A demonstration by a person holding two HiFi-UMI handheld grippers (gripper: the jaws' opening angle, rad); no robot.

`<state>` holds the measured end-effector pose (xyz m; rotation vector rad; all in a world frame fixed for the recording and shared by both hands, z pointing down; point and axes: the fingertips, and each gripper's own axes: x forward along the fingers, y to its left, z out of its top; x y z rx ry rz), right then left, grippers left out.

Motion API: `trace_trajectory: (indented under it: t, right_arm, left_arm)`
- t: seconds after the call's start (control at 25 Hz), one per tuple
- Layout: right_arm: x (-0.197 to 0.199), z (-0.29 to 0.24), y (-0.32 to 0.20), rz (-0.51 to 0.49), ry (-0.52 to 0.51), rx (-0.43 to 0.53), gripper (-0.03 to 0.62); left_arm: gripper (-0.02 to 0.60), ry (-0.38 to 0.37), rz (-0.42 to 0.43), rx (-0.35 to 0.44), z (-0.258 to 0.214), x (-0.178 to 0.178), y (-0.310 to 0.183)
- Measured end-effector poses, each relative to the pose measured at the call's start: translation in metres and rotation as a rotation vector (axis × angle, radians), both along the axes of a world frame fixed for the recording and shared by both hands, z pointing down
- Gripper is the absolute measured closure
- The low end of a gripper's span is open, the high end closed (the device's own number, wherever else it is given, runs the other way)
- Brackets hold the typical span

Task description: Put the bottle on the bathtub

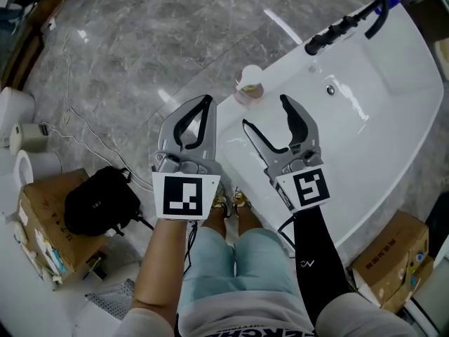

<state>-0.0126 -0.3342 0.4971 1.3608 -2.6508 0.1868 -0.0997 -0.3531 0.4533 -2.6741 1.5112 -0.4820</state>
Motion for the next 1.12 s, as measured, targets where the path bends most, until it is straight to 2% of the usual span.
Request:
trace_trajectory:
  t: [0.24,0.4,0.52,0.64,0.92,1.12]
  right_arm:
    - [0.009,-0.030,0.027,-0.003,0.008,-0.025,0.221]
    - [0.015,-0.056,0.042,0.006,-0.007,-0.032,0.223]
    - [0.024,-0.075,0.050,0.015,0.002,-0.036,0.226]
    - [0.032,-0.093,0.054,0.017,0.005,-0.034,0.229]
    - [0.039,-0.140,0.043,0.009,-0.007,0.007,0.233]
    - [0.039,-0.174,0.041,-0.026,-0.008,0.040,0.237]
  left_arm:
    - [0.581,-0.024,0.007,0.027,-0.038,0.003,0.020]
    - [0.581,-0.081,0.011,0.017,-0.057,-0.003,0.038]
    - [0.581,-0.065,-0.005,-0.036,-0.066,-0.006,0.049]
    - [0.581,-0.048,-0.013,-0.048,-0.085,-0.005,0.053]
    - [0.581,-0.052,-0.026,-0.021,-0.126,0.004,0.053]
    - [0.581,-0.016,-0.024,0.001,-0.156,0.012,0.059]
